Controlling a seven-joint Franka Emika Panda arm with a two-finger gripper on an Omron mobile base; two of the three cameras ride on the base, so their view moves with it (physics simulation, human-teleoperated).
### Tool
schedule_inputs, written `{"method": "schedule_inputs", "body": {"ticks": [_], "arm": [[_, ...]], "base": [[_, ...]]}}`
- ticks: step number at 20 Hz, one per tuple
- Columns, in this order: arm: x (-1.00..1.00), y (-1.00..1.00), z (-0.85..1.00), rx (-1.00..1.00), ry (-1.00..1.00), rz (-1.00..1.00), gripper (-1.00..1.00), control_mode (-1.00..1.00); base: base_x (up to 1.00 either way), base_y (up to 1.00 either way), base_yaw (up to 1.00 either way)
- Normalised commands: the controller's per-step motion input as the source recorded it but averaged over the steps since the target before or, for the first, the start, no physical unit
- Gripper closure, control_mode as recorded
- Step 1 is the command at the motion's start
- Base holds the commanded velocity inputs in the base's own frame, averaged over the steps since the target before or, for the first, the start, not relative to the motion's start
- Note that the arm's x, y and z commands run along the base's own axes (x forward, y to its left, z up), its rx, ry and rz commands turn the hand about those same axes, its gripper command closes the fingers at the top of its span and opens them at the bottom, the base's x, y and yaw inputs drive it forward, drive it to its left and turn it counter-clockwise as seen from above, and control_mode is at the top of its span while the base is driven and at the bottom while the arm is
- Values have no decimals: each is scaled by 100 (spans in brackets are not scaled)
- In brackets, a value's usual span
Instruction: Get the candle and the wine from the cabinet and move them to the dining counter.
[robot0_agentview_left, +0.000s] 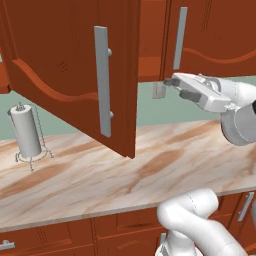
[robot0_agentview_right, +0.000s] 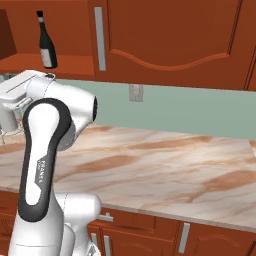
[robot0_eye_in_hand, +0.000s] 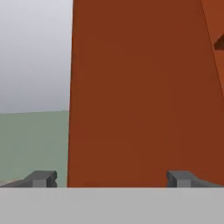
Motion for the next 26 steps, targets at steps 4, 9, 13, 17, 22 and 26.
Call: {"method": "schedule_inputs", "body": {"ticks": [4,9,13,17,22,26], "arm": [[20,64,-2,-12,8,0,-100,-100],[5,63,-1,-10,1,2,-100,-100],[9,64,-4,-6,0,12,-100,-100],[8,73,-12,-3,0,20,-100,-100],[4,79,-12,-2,0,20,-100,-100],[0,76,-5,-2,0,20,-100,-100]], "base": [[0,0,0],[0,0,0],[0,0,0],[0,0,0],[0,0,0],[0,0,0]]}}
